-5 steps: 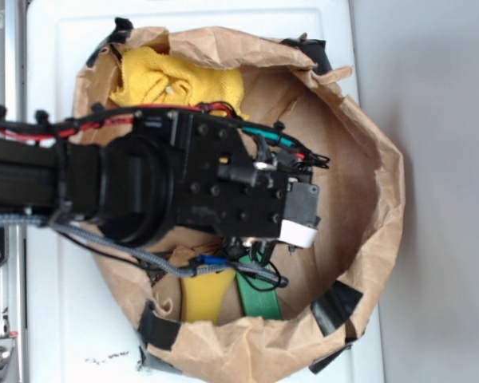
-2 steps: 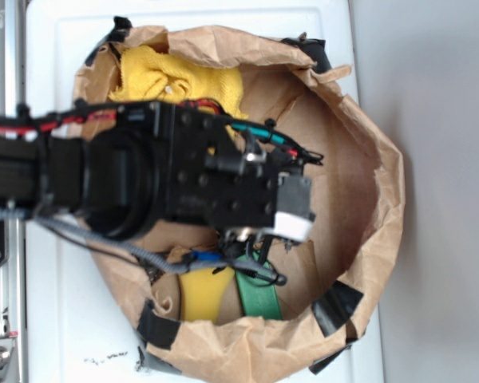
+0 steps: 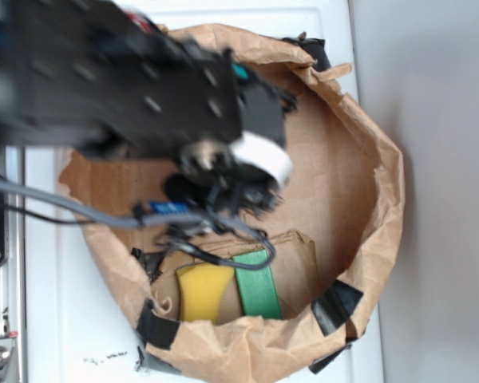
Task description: Grab the wood chip.
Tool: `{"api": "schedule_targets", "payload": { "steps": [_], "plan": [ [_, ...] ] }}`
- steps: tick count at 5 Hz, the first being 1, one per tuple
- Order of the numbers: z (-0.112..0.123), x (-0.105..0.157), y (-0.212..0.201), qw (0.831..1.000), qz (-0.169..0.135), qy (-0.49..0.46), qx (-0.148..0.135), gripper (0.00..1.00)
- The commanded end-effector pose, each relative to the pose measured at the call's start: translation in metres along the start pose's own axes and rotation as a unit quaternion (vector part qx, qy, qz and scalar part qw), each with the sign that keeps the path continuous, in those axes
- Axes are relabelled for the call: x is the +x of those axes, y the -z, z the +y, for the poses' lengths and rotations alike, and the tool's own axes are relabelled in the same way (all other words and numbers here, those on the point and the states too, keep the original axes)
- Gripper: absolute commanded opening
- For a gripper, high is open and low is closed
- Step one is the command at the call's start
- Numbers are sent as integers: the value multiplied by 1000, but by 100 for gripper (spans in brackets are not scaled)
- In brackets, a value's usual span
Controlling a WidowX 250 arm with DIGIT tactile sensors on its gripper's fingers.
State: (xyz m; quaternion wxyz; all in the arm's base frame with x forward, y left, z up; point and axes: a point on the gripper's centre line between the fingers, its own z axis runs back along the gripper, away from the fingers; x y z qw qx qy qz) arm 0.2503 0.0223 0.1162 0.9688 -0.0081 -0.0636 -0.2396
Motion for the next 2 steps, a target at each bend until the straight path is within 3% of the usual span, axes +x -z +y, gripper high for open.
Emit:
{"api": "schedule_targets", "payload": {
  "steps": [1, 2],
  "plan": [
    [2, -5, -58, 998, -54, -22, 21, 0],
    [-4, -8, -55, 992, -80, -24, 96, 11]
  ]
}}
